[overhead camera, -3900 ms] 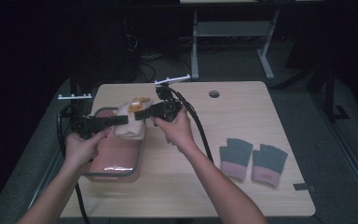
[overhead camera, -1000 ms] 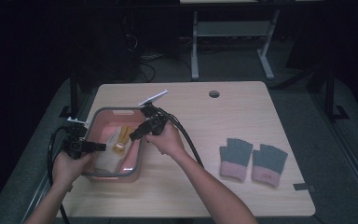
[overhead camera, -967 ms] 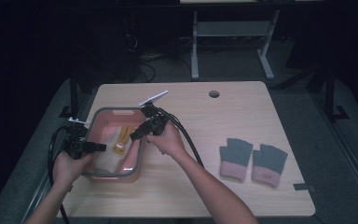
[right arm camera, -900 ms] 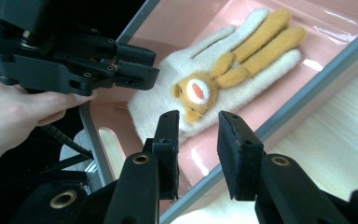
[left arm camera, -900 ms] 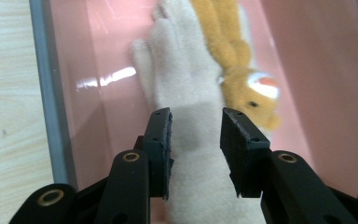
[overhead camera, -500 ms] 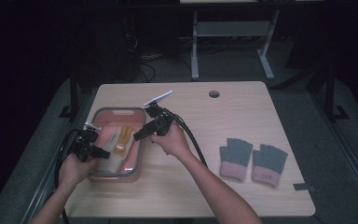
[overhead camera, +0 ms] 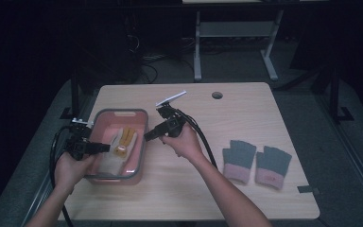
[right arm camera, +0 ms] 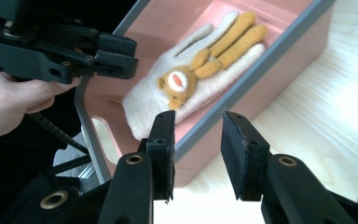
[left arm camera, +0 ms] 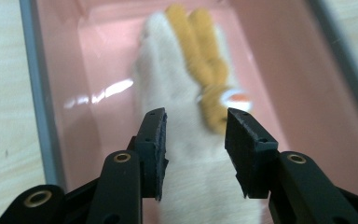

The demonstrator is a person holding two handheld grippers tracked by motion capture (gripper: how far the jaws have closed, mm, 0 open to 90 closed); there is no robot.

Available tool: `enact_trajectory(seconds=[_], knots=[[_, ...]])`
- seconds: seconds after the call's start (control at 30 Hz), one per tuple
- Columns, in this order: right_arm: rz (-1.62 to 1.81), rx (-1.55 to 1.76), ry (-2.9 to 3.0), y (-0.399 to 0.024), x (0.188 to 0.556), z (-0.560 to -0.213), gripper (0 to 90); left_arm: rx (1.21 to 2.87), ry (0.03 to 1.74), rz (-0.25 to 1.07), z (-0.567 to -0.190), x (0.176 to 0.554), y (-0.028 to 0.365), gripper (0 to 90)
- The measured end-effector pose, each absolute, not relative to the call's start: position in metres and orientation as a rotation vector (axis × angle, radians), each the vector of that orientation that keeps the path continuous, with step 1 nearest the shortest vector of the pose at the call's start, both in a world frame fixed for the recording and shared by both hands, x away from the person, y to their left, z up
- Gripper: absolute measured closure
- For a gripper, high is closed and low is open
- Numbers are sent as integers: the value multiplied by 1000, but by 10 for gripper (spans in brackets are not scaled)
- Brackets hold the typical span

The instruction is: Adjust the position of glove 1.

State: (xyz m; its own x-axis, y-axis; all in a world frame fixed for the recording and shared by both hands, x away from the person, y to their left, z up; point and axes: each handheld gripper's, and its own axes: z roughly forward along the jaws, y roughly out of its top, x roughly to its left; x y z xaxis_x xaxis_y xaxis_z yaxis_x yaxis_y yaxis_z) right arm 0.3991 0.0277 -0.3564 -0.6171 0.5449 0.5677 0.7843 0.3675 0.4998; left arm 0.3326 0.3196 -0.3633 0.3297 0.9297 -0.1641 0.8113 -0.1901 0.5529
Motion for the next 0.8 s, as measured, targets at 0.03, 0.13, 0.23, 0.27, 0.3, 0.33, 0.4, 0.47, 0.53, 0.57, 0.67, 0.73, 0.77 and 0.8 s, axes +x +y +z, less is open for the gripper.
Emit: enact_trajectory(seconds=[0.03, 0.13, 0.23, 0.27, 0.3, 0.33, 0.4, 0.47, 0.53, 0.57, 0.67, 0.73, 0.77, 0.8], knots=[[-1111, -1168, -2332, 24, 399, -356, 638, 2035, 1518, 280, -361, 332, 319, 571], [-1125, -1175, -2333, 15, 398, -354, 626, 2014, 1487, 277, -353, 330, 315, 556], [-1134, -1190, -2325, 7, 398, -352, 616, 2011, 1450, 285, -346, 329, 309, 545], [-1140, -1188, -2326, 4, 398, -352, 613, 2010, 1435, 281, -344, 328, 306, 541], [-1146, -1195, -2322, 0, 398, -352, 608, 2002, 1426, 282, -342, 328, 304, 533], [-1144, -1198, -2326, -2, 398, -352, 604, 1998, 1414, 284, -340, 328, 301, 530], [-1151, -1208, -2326, -9, 397, -351, 597, 2002, 1387, 278, -337, 327, 295, 520], [-1145, -1215, -2327, -16, 396, -350, 586, 2003, 1362, 272, -334, 327, 288, 513], [-1159, -1227, -2327, -23, 395, -349, 578, 2003, 1338, 266, -333, 326, 282, 507], [-1163, -1230, -2330, -26, 395, -348, 576, 2003, 1327, 265, -332, 326, 279, 505], [-1173, -1247, -2327, -37, 393, -345, 569, 2007, 1290, 262, -328, 325, 267, 493], [-1181, -1253, -2329, -44, 391, -344, 561, 2009, 1273, 257, -326, 325, 261, 486], [-1180, -1264, -2325, -47, 390, -343, 557, 2011, 1265, 252, -326, 326, 257, 477], [-1179, -1268, -2326, -50, 390, -343, 555, 2009, 1256, 246, -325, 325, 253, 473]])
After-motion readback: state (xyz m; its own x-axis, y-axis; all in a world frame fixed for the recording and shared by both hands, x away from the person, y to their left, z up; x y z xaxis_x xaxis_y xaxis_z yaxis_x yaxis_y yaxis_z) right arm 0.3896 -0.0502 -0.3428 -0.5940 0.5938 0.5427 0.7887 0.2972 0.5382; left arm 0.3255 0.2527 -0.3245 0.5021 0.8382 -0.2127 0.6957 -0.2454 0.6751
